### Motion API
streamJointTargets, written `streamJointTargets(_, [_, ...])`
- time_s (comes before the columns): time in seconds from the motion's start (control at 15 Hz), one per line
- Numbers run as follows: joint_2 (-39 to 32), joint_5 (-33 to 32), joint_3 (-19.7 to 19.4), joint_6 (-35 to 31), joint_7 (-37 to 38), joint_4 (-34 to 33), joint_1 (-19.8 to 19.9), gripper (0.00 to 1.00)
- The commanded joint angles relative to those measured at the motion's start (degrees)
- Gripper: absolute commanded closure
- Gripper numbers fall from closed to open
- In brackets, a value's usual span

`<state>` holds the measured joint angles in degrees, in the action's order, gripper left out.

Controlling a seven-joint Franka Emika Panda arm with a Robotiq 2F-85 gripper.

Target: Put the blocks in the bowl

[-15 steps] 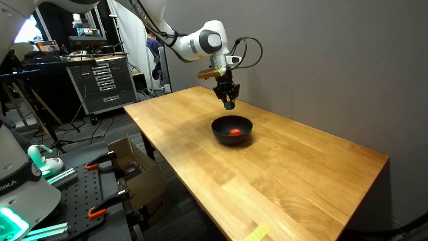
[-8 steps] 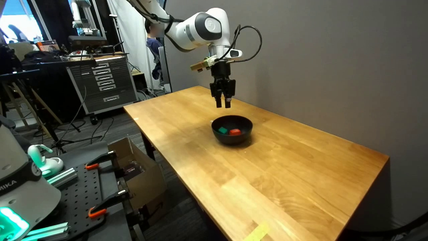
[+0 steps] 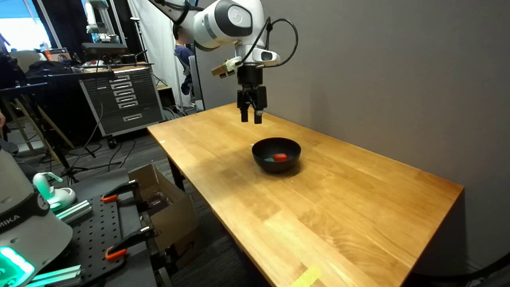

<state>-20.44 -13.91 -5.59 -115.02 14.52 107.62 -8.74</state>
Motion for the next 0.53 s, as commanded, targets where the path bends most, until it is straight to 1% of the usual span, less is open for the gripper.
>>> streamJointTargets(0.0, [14.1,0.0,2.0,-1.6,0.2,14.0,1.7,0.0])
streamJointTargets(0.07, [17.0,-0.5,2.3,0.0,1.3,16.4,1.7,0.01])
streamJointTargets(0.13, [8.9,0.1,2.7,0.3,0.3,8.5,2.4,0.01])
streamJointTargets(0.27, [13.8,0.2,3.3,0.4,0.4,13.1,2.7,0.0])
streamJointTargets(0.47, [15.9,0.3,3.5,0.4,0.5,15.4,2.8,0.0])
